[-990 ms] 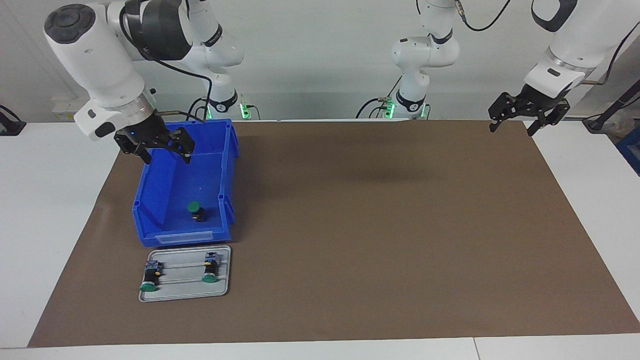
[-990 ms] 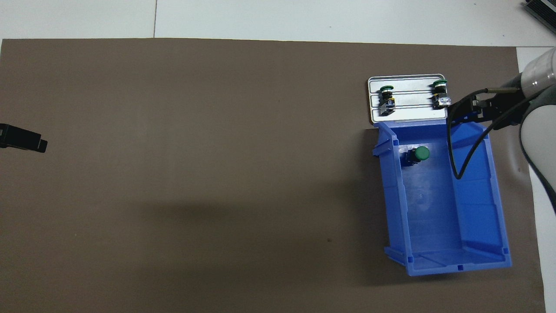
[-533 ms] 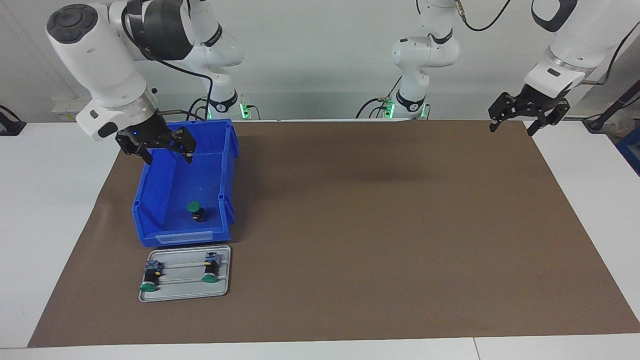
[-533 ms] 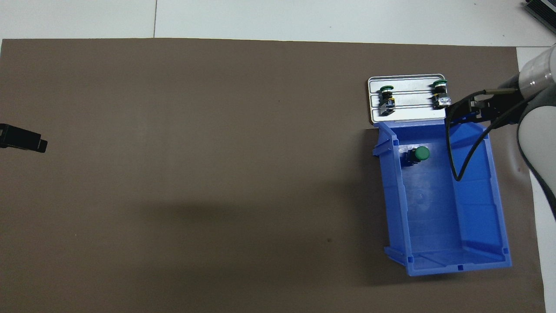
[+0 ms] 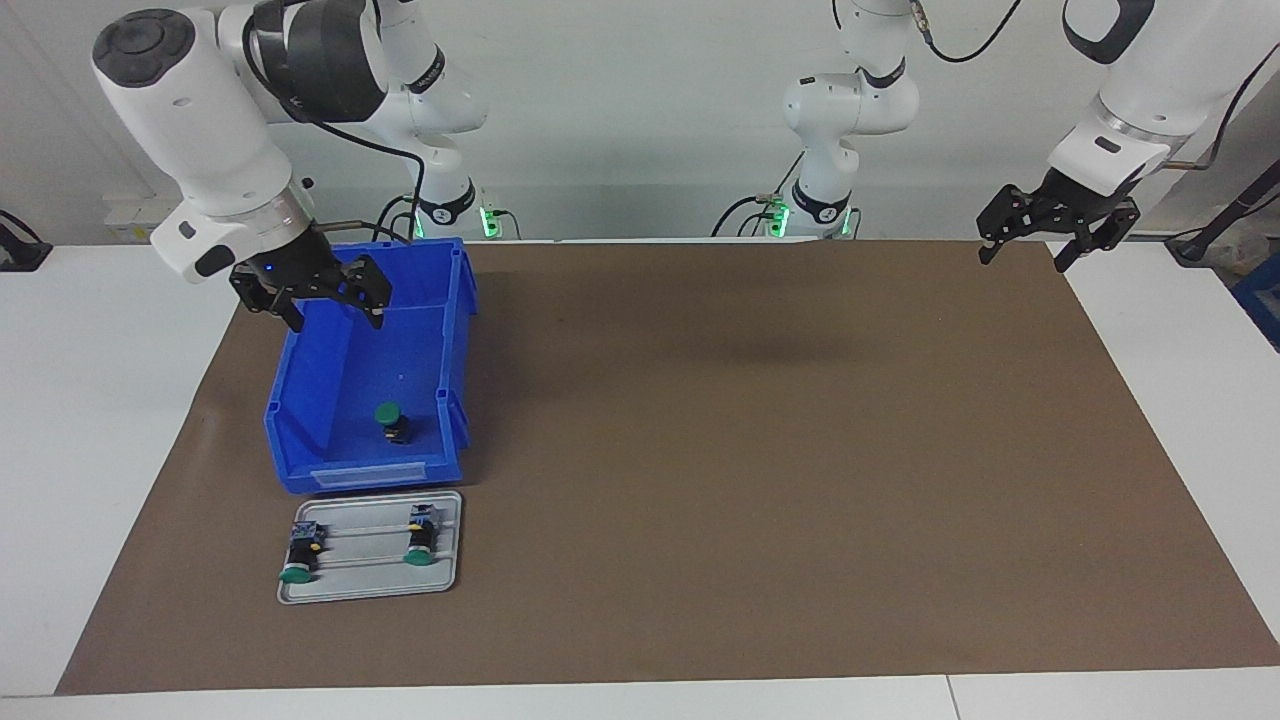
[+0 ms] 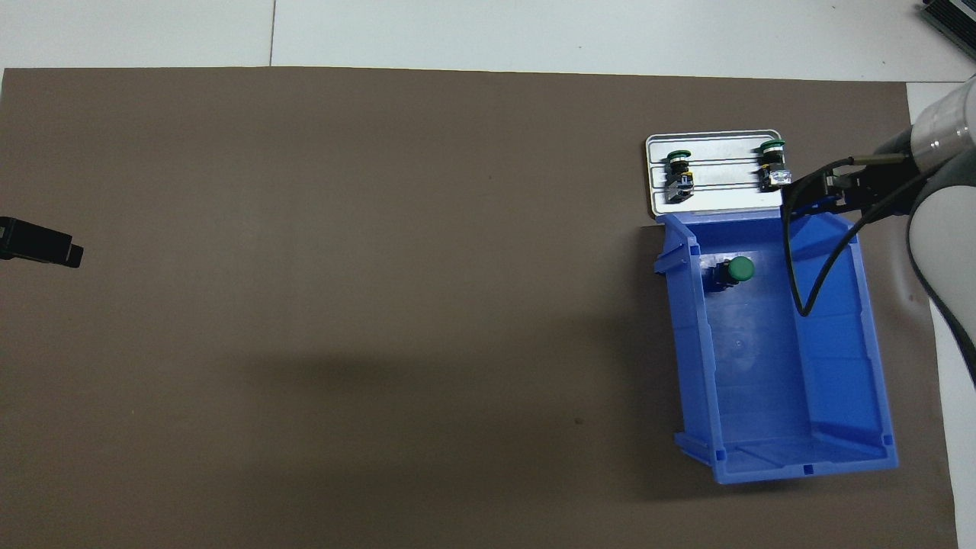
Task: Place and press button with both arms
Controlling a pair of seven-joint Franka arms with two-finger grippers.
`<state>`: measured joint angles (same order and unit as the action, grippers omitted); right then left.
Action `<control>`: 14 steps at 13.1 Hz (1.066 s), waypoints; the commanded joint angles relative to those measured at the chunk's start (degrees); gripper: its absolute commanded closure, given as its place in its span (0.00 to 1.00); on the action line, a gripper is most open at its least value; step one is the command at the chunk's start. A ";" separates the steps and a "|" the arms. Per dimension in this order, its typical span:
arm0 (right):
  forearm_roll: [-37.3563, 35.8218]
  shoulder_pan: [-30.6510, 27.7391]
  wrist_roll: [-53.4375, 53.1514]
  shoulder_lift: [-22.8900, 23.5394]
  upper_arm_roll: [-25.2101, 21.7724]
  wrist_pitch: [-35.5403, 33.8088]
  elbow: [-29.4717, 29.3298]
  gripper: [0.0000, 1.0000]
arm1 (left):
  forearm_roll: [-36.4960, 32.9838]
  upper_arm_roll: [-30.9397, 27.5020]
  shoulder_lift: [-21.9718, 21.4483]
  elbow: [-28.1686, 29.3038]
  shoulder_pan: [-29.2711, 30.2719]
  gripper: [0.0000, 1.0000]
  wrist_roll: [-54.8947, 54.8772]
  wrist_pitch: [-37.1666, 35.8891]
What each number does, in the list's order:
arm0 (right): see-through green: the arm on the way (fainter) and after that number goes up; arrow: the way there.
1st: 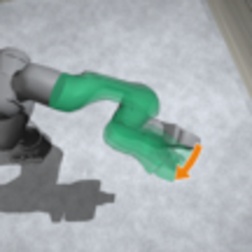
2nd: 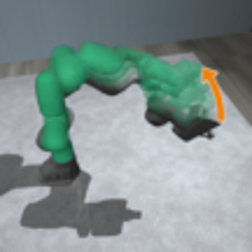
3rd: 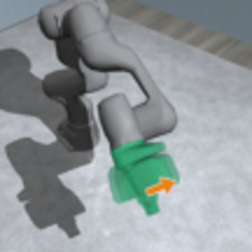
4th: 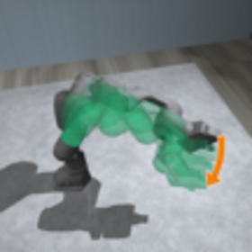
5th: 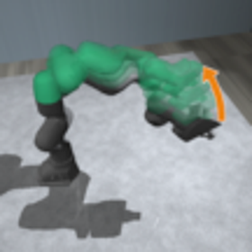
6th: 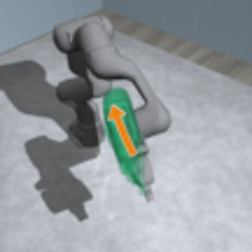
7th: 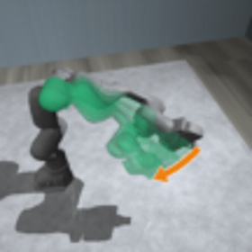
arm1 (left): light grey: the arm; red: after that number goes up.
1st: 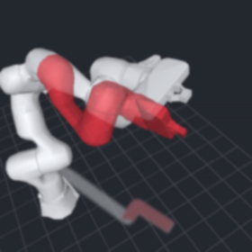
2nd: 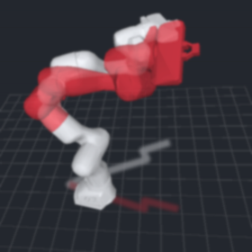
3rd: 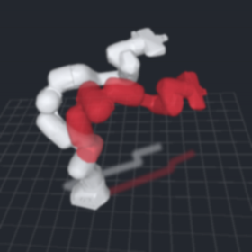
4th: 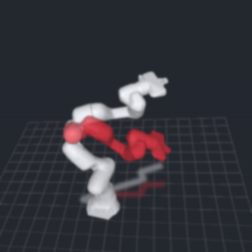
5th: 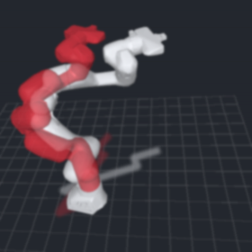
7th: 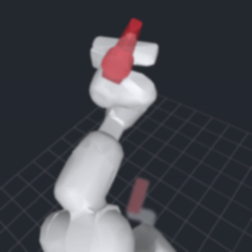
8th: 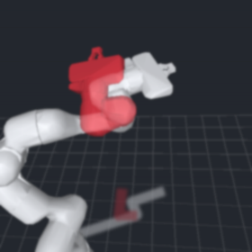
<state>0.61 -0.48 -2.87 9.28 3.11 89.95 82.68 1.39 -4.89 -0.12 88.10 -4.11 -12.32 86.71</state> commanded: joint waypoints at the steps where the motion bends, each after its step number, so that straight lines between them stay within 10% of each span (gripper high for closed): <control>1: -0.69 -0.67 1.38 -0.93 0.40 1.10 1.52 0.00 | -0.86 0.41 -1.63 1.81 0.59 0.00 -0.69 0.31; 7: -0.61 -0.49 1.20 -1.45 0.40 1.10 2.22 0.00 | -0.86 0.41 -1.63 1.81 0.59 0.00 -0.69 0.22; 14: -0.78 0.12 0.76 -11.46 -0.03 11.73 17.32 0.00 | -0.86 0.41 -1.63 1.81 0.59 0.00 -0.69 0.22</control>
<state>0.60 -0.32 -2.87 1.41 3.12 99.43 94.94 1.39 -4.89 -0.12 88.10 -4.11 -12.32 86.71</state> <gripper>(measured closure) 0.000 0.000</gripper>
